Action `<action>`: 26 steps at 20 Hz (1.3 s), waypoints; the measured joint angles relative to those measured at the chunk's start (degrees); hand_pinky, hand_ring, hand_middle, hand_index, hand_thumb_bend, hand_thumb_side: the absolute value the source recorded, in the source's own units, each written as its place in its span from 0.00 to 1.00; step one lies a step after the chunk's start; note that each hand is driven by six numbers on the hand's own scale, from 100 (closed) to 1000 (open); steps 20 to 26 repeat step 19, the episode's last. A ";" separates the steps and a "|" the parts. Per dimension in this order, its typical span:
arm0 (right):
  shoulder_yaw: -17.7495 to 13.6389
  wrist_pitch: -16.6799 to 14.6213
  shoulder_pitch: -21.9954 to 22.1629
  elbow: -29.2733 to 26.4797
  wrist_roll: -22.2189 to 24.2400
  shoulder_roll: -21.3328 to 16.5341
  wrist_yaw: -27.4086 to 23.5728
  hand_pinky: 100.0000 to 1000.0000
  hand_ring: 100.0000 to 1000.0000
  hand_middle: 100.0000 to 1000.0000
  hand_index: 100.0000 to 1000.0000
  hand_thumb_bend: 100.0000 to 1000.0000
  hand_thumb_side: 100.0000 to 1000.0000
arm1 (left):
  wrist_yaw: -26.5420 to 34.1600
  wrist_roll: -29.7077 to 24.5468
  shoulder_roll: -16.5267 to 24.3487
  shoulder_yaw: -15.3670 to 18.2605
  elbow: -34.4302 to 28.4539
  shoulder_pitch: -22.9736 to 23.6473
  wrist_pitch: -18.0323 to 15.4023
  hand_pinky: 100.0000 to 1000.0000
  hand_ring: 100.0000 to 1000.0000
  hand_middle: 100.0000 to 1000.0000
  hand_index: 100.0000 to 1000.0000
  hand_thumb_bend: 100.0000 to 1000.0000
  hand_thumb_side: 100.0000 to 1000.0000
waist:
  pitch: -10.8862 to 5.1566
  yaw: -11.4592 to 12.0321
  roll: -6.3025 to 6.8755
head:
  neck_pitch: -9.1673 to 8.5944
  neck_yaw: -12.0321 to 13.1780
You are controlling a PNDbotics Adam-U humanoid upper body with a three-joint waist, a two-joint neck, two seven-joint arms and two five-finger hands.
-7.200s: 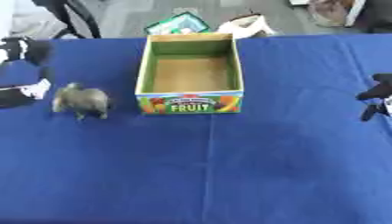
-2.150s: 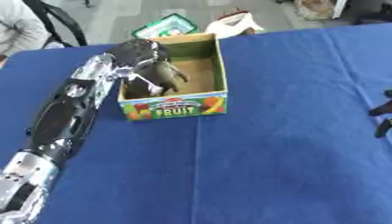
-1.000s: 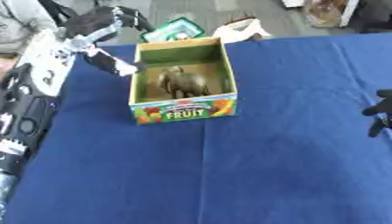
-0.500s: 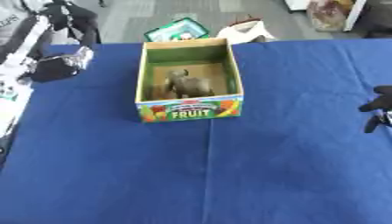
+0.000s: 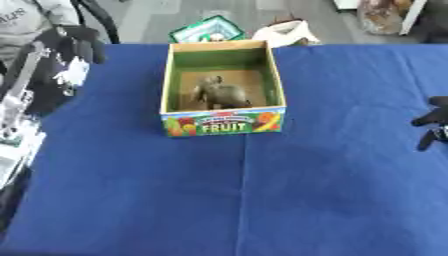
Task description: Pick up objects on the table and place them in the box.
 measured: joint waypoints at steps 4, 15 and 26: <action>-0.01 0.00 0.00 0.00 0.00 0.01 0.00 0.29 0.57 0.45 0.70 0.00 0.38 | 3.83 0.96 -1.69 1.17 -1.64 2.43 2.51 0.52 0.49 0.49 0.71 0.00 0.58 | -0.01 0.03 0.00 | 0.24 0.02; -0.02 0.03 0.00 -0.01 -0.02 0.01 -0.01 0.29 0.57 0.45 0.70 0.00 0.38 | 6.74 2.28 -2.95 1.99 -1.44 3.17 5.28 0.51 0.47 0.48 0.71 0.00 0.61 | -0.14 0.52 0.03 | 0.44 0.03; -0.03 0.03 0.00 -0.01 -0.03 0.01 -0.01 0.29 0.57 0.45 0.70 0.00 0.38 | 6.69 2.46 -3.37 2.00 -1.44 3.28 5.47 0.51 0.47 0.48 0.71 0.00 0.62 | -0.14 0.57 0.03 | 0.44 0.05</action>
